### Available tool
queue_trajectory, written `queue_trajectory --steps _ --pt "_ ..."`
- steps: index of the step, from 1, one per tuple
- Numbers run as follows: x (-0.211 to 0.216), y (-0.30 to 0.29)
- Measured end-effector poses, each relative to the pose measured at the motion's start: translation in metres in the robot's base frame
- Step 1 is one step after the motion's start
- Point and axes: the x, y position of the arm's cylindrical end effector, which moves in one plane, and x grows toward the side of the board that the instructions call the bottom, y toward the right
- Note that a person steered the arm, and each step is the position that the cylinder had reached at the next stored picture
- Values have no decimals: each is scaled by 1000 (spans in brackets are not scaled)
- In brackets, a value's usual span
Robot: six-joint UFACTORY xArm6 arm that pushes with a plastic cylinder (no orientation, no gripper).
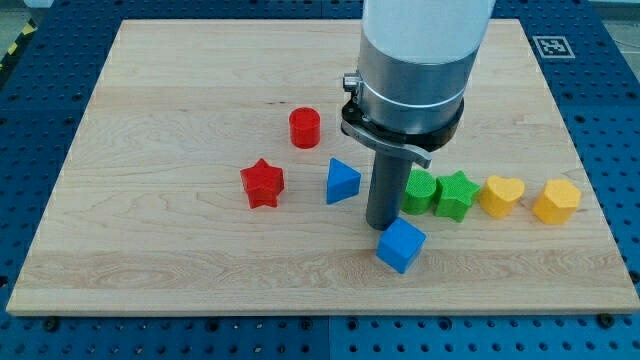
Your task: Move the blue triangle left to the blue cube
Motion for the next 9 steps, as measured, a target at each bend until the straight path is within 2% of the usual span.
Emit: queue_trajectory --steps 2,4,6,9 --pt "-24 0" --pt "-75 0" --pt "-82 -63" --pt "-79 -58"
